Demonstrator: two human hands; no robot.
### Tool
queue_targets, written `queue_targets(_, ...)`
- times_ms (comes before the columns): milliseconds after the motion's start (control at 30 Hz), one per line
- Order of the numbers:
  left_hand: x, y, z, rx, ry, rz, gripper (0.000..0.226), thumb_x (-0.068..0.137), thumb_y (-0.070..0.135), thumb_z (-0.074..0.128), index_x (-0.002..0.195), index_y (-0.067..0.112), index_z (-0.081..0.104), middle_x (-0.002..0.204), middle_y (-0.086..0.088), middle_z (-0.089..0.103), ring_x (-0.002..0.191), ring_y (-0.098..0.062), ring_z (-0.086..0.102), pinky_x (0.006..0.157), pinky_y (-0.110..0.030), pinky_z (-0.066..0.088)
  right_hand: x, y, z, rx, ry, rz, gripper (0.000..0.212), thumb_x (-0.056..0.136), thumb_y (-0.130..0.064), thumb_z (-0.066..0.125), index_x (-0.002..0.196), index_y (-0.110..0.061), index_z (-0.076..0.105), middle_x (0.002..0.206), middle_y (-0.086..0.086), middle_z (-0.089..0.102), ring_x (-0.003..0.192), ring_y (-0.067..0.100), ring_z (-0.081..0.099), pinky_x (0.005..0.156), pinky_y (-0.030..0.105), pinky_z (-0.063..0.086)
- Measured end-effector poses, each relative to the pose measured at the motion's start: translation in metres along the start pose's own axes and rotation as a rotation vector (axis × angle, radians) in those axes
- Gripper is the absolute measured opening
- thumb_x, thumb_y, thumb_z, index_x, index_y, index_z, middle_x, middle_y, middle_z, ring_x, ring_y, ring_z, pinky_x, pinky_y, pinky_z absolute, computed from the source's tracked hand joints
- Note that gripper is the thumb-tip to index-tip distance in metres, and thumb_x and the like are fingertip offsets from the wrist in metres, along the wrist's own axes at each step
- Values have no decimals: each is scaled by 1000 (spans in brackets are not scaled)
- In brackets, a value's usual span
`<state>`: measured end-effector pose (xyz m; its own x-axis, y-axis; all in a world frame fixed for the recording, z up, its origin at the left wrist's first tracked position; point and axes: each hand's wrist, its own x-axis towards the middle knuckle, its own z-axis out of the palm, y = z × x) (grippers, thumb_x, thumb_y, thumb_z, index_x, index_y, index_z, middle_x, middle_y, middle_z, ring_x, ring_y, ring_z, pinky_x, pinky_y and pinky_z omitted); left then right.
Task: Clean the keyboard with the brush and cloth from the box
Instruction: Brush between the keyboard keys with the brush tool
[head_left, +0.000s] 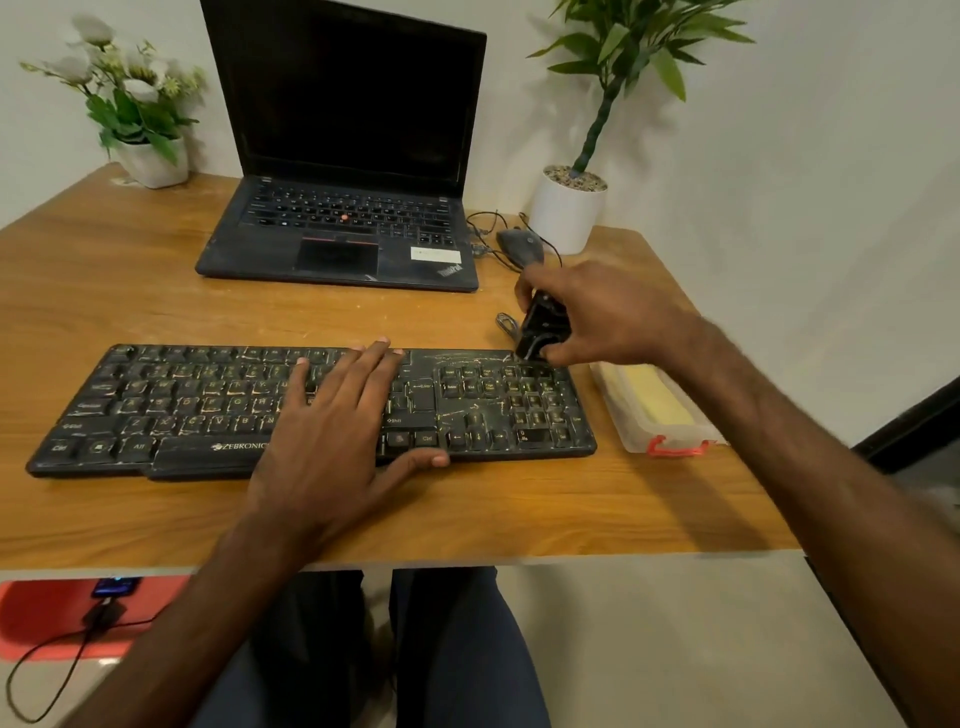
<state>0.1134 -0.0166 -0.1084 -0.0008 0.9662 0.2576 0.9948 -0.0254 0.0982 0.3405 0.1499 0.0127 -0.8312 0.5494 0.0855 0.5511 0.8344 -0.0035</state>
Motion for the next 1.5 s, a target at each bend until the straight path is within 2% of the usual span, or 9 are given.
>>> queue_targets(267,1,1,1,36,1,16,109,82,90,24,152,7,30,157,-13,36,143,-28,38,113,-65,27,-48,-24,-1,271,-212,-37,55,72,-22,83,112,-31,47,93,-14,62,78,1,62,59,17,51)
queue_targets(400,0,2,1,14,-12,42,105,84,88,23,153,9,30,158,-11,35,142,-26,39,115,-61,23,-49,-6,-11,467,-60,112,65,68,-19,87,115,-27,43,94,-10,66,81,-1,66,63,19,54)
queue_targets(500,-2,3,1,-7,-7,88,97,88,84,22,153,12,29,158,-8,34,142,-22,39,117,-54,17,-38,4,-5,403,78,159,61,67,-22,87,110,-27,44,99,-8,66,88,5,66,70,26,58)
queue_targets(667,-1,2,2,-19,-25,87,98,87,85,18,154,14,28,159,-7,32,143,-20,36,118,-51,11,-22,-5,11,132,-28,70,58,69,-24,83,108,-28,41,92,-7,60,84,13,61,61,25,47)
queue_targets(833,-1,2,2,-29,-22,75,99,86,86,17,155,15,27,160,-5,30,144,-18,34,119,-50,9,-50,-18,-4,381,-272,29,58,65,-18,87,107,-27,48,87,-15,62,77,0,62,56,13,46)
queue_targets(1067,-2,3,2,-34,-24,72,97,87,85,18,154,16,27,161,-4,29,145,-18,33,120,-50,9,-32,10,-6,278,82,90,54,68,-22,85,106,-25,47,95,-5,64,85,9,64,69,34,57)
queue_targets(1200,-2,3,1,-42,-18,70,97,87,85,20,153,15,31,160,-5,31,143,-18,36,119,-50,11,-26,9,11,126,-43,99,55,70,-23,84,107,-25,44,90,-6,62,81,13,62,62,31,51)
queue_targets(1400,-1,3,3,-35,-24,61,99,85,87,17,155,17,27,161,-3,28,145,-16,32,120,-48,9,-70,-19,-11,402,-304,53,54,66,-17,86,105,-30,50,87,-14,64,78,0,63,59,12,46)
queue_targets(1500,-2,3,2,-36,-18,69,98,86,86,17,154,16,28,160,-4,30,144,-16,34,119,-49,10,-62,-8,-24,327,-156,58,54,66,-23,86,104,-30,49,94,-9,65,84,4,64,66,25,54)
